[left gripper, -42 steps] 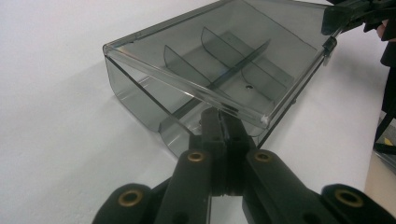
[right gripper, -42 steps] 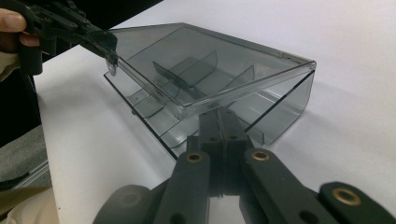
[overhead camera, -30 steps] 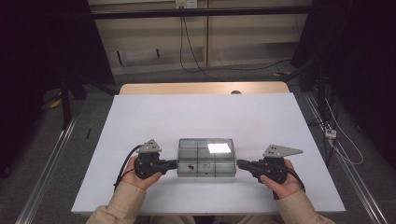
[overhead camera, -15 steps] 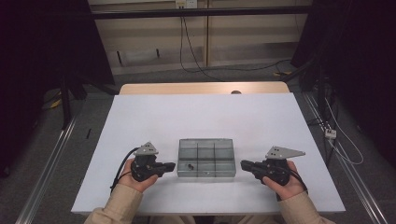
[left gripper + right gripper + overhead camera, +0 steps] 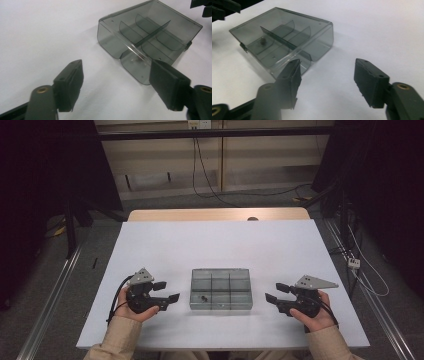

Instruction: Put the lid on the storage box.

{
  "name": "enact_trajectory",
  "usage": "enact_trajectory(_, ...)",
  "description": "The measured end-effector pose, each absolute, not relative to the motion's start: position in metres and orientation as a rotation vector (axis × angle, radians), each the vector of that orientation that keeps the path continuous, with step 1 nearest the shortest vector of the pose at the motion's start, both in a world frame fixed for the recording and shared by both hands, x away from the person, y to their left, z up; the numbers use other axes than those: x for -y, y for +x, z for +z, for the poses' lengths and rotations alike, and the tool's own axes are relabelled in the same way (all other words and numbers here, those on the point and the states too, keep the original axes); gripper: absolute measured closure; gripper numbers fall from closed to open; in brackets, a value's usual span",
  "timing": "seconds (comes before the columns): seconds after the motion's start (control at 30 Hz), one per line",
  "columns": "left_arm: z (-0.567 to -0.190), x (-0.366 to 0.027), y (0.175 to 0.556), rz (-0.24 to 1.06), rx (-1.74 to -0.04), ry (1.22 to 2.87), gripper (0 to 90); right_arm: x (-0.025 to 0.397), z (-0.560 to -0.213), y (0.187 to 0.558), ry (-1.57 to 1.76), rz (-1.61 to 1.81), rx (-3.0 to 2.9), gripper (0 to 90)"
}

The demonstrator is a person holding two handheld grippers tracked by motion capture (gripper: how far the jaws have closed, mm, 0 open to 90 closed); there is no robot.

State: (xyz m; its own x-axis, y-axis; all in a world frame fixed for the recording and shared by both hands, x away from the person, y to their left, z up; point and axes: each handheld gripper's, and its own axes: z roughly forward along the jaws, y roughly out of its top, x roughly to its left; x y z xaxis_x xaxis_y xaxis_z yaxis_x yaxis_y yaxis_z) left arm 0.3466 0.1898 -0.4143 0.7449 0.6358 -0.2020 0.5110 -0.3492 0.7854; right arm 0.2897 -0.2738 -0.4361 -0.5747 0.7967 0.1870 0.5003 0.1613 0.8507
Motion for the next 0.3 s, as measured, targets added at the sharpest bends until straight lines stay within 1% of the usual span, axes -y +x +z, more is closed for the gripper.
enact_trajectory(0.13,-0.4180,-0.1921,0.3485,0.187,-0.884,2.026,15.8,0.2761,-0.4384,0.2906,1.257,1.359,-2.133,32.6)
enact_trajectory(0.3,-0.4185,-0.1930,0.3494,0.184,-0.878,2.019,12.9,0.2756,-0.4395,0.2918,1.263,1.355,-2.130,30.4)
